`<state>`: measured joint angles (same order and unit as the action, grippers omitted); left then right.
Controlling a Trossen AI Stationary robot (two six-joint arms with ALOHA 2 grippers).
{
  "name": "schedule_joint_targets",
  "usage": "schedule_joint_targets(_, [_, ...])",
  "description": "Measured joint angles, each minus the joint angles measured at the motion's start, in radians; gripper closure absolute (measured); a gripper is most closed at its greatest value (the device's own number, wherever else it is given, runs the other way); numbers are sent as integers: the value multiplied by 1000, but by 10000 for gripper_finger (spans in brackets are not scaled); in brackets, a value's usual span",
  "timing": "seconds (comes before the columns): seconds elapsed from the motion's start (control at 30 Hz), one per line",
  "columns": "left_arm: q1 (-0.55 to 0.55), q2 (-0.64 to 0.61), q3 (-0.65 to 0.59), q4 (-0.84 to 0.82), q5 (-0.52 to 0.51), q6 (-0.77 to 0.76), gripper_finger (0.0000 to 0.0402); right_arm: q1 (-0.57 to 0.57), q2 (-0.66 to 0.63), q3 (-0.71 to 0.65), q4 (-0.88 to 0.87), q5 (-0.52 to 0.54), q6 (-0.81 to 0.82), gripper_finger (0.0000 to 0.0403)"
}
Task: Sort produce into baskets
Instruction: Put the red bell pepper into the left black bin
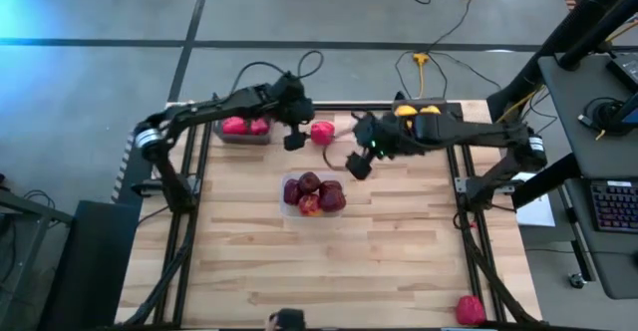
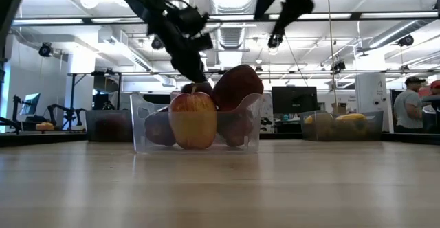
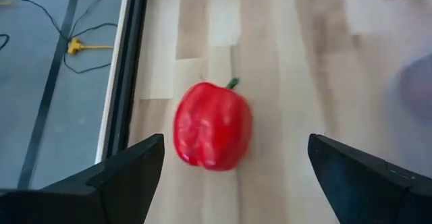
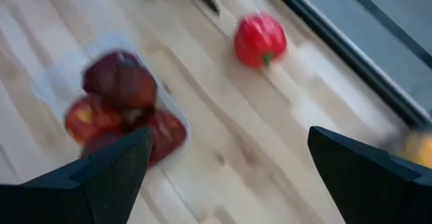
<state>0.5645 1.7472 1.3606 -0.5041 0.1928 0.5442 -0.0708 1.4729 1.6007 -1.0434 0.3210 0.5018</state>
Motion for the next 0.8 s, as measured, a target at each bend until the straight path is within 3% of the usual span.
schedule_joint_targets(0.17, [8, 127, 75, 2, 15, 53, 54, 65, 3, -1, -116, 47, 136, 14])
schedule_joint_targets(0.4, [17, 272, 173, -4, 27, 87, 51, 71, 24, -2, -160, 42, 181, 14])
schedule_joint_targets(0.6, [18, 377, 234, -26, 4, 86, 43, 73, 23, -2, -232, -35, 193, 14])
schedule_joint_targets(0.8, [15, 406, 258, -65, 10, 64, 55, 119, 23, -12, -383, -120, 216, 14])
